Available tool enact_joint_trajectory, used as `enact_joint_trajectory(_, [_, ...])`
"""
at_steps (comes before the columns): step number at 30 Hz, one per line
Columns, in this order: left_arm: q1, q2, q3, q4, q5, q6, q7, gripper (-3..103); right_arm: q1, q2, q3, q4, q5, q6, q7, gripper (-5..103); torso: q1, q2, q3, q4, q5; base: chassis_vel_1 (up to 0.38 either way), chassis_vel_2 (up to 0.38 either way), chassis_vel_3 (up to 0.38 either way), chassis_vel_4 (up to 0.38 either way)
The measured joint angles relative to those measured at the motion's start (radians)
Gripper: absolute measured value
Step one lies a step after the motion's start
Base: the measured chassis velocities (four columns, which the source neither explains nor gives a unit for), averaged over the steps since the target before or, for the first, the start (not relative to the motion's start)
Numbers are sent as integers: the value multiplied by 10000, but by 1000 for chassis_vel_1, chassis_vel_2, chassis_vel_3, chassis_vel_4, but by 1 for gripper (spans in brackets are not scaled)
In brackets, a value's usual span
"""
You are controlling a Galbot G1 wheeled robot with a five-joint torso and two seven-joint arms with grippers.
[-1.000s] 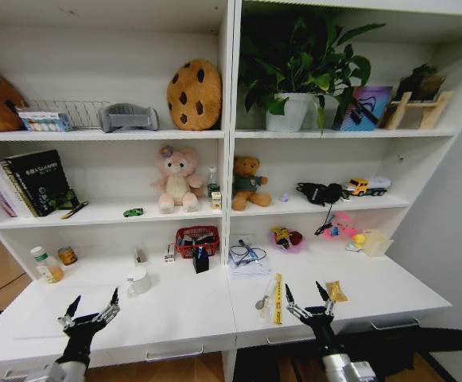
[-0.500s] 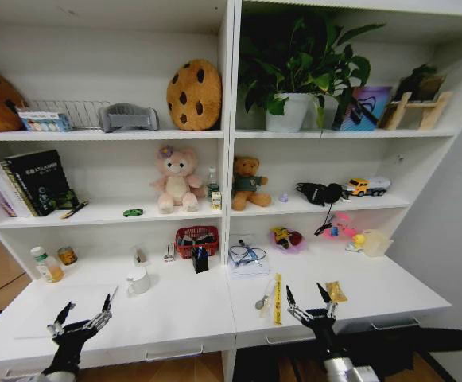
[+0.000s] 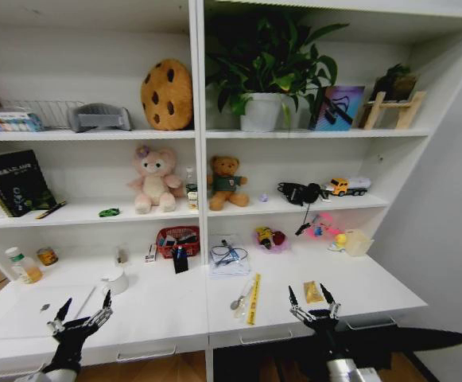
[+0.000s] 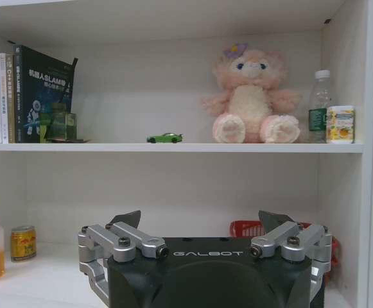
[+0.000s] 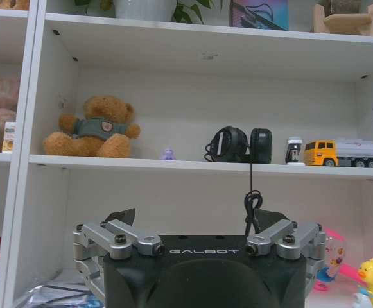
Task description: Organize the objects on the table.
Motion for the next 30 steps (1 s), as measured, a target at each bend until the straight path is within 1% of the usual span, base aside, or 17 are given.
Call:
enact_joint_trajectory(4, [40,-128,39,-143,202,-30,18,100,-13,32,24,-99,-72,135,32,100,-2,1,-1,-2,9,-63,-97,65,64])
enact_joint_trajectory(5, [34,-197,40,-212,228,-30,20,100,-37,39,48,-122,-60,189,46,100,-2,1,-1,-10,-3,0,0,0,0])
enact_joint_trajectory(7, [32,-260,61,-256,271,-28,17,100,-48,41,70,-146,-40,243,48,100,-1,0,0,-6,-7,48,55,-41,-16])
enact_joint_trajectory(8, [35,-300,106,-260,337,-28,16,100,-52,36,100,-182,29,266,52,100,-1,1,-1,-3,-1,48,101,-49,-68])
enact_joint_trajectory(13, [9,-339,247,-183,494,-28,6,100,1,-53,213,-320,122,170,92,100,-1,1,-1,-2,-5,56,56,-44,-40])
enact_joint_trajectory(14, [-16,-354,315,-174,558,-28,4,100,72,-114,253,-411,131,1,163,100,-2,1,-1,-2,-1,0,0,0,0])
enact_joint_trajectory(15, [-16,-354,315,-174,558,-28,4,100,72,-114,253,-411,131,1,163,100,-2,1,-1,-2,-1,0,0,0,0])
enact_joint_trajectory(17, [-77,-362,419,-174,634,-19,-19,100,292,-253,331,-548,349,-457,422,100,-2,1,-1,-3,1,0,0,0,0])
enact_joint_trajectory(18, [-77,-362,419,-174,634,-19,-19,100,292,-253,331,-548,349,-457,422,100,-2,1,-1,-3,1,0,0,0,0])
enact_joint_trajectory(21, [-146,-362,441,-140,669,-7,-43,100,664,-520,489,-751,681,-1166,764,100,-1,1,0,-2,-1,0,0,0,0])
enact_joint_trajectory(25, [-149,-369,441,-140,668,-2,-48,100,884,-662,526,-1000,868,-1354,855,100,-1,0,0,-2,0,0,0,0,0])
enact_joint_trajectory(27, [-147,-385,448,-143,662,1,-51,100,1195,-784,513,-1407,1212,-1522,895,100,-1,0,0,-3,0,0,0,0,0])
enact_joint_trajectory(30, [-130,-404,471,-143,673,2,-53,100,1518,-869,402,-1816,1427,-1648,907,100,-1,1,0,-4,0,0,0,0,0])
